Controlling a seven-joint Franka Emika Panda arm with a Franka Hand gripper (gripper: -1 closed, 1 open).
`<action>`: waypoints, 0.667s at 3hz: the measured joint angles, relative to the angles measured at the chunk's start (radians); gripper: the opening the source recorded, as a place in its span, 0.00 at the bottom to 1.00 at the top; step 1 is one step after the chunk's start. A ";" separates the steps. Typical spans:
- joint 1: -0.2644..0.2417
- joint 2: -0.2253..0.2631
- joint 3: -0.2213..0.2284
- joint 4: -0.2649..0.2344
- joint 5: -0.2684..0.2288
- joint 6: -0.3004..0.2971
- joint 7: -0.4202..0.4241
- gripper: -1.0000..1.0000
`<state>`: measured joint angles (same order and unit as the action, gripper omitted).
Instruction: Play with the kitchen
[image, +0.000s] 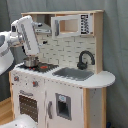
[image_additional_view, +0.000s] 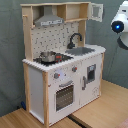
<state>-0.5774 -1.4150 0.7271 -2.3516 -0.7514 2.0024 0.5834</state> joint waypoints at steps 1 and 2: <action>-0.025 0.046 -0.040 -0.025 0.000 0.068 0.043 1.00; -0.027 0.051 -0.040 -0.026 0.000 0.074 0.045 0.00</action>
<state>-0.6042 -1.3636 0.6867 -2.3775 -0.7513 2.0763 0.6288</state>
